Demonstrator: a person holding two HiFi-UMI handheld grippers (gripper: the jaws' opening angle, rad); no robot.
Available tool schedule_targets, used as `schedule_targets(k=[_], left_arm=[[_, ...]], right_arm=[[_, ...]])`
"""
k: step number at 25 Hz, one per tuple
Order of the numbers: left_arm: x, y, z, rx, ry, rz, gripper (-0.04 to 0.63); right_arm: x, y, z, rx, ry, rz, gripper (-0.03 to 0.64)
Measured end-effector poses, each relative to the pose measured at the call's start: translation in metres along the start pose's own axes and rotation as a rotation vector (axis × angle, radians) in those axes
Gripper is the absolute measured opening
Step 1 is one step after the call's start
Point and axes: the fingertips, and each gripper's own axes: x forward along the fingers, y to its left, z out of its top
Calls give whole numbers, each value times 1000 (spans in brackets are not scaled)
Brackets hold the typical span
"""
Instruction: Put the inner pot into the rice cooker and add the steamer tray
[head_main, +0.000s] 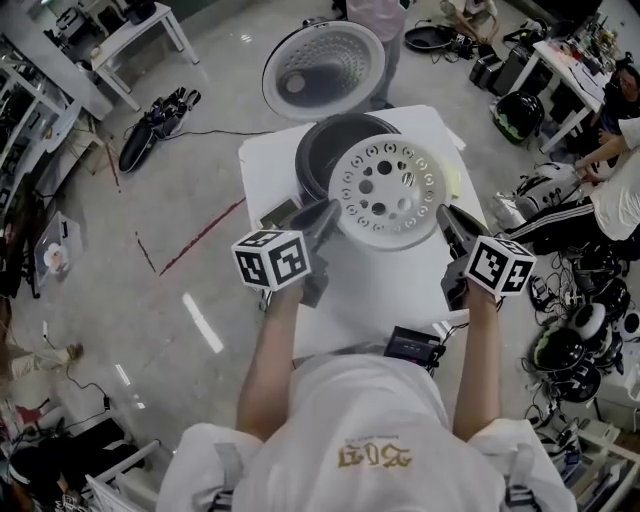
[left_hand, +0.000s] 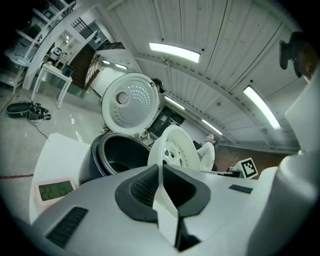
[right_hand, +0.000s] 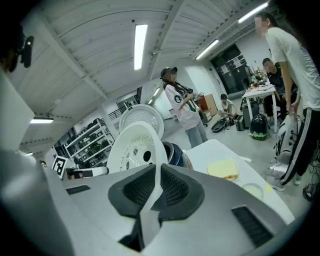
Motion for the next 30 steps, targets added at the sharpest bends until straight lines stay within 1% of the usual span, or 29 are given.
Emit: schedule_targets(k=[7,15,24,30], left_arm=[[-12,19,27,4,-63,60,43],[-14,38,52,3,-102,105,43],[-8,56,57,-11,-125,164,44],[1,74,55,-26,-116,198,46]], right_arm=[[32,22,20,-38,4,79,43],[64,36,38,-64,17,132,43],[91,33,44,-79,50,187,43],[113,27,40,-81,82,204,43]])
